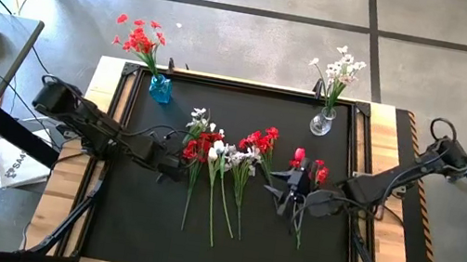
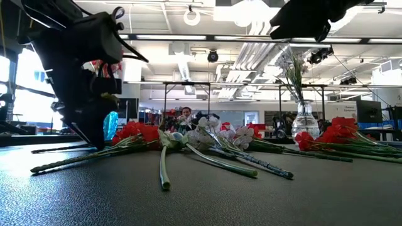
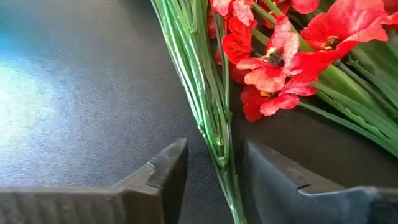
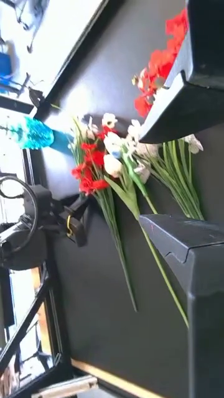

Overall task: Sort flowers into vase by color
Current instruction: Put the white orchid into the transparent vase

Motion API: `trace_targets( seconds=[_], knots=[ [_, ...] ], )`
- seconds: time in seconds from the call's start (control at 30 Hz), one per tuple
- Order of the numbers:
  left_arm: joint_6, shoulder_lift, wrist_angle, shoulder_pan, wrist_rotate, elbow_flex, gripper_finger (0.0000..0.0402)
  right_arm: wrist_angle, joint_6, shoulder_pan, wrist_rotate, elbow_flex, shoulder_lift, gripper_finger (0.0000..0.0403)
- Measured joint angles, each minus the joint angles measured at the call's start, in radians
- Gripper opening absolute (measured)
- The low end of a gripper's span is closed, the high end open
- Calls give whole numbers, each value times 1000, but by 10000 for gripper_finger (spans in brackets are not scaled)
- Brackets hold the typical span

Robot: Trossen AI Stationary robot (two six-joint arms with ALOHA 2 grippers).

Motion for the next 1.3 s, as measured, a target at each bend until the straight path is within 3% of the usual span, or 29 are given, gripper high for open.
trace_targets(
  seconds=[0.17,0.37,0.6,0.8,0.97,1.1,1.3],
  knots=[
    [1,-13,23,0,9,-15,90,-8,28,2,5,0,21,193],
    [16,-30,-21,0,-20,-18,10,-63,60,2,-74,-1,64,193],
    [-43,-202,-204,-15,-101,-22,5,-68,79,-16,-182,-1,170,193],
    [-48,-398,-217,-89,-286,-22,3,-3,64,-78,-124,-3,322,192],
    [156,-490,-9,-160,-461,-22,2,307,-75,-147,-124,-3,441,192],
    [454,-484,300,-190,-476,-22,1,578,-178,-204,-62,-3,518,192],
    [867,-388,745,-207,-401,-20,1,918,-243,-307,-364,-2,572,210]
  ],
)
